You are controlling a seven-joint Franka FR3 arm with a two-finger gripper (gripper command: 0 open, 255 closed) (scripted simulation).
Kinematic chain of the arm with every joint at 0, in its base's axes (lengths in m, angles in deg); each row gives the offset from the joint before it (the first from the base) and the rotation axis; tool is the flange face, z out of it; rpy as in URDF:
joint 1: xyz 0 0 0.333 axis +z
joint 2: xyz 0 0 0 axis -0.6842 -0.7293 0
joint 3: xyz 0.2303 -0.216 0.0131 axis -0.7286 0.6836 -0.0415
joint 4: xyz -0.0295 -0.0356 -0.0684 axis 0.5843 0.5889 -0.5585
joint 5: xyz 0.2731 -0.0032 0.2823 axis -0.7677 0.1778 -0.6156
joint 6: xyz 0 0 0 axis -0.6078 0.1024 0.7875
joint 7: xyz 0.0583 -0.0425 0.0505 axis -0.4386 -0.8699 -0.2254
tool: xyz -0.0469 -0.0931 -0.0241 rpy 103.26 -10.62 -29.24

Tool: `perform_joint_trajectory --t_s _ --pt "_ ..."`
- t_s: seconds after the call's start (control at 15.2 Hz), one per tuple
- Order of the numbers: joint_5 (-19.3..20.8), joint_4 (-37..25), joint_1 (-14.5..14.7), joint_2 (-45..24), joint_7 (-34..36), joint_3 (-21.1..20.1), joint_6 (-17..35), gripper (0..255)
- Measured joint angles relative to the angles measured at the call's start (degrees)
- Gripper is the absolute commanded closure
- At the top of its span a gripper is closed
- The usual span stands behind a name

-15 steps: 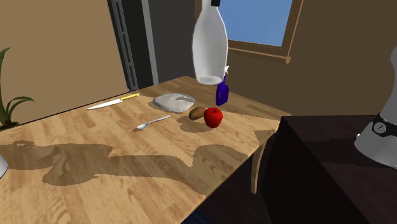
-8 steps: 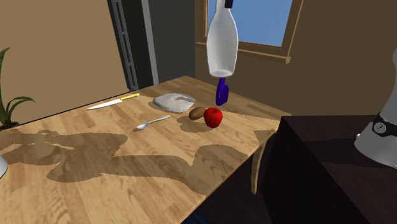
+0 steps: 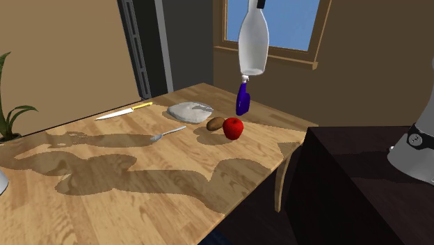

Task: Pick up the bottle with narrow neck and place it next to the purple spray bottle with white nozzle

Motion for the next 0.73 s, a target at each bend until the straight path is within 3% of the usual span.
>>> perform_joint_trajectory --t_s 0.53,0.73 --pt "-1.2 -0.8 -5.4 -0.7 -10.3 4.9 -0.9 255" --pt "-1.2 1.7 -5.7 -0.4 -11.1 5.2 1.4 255"
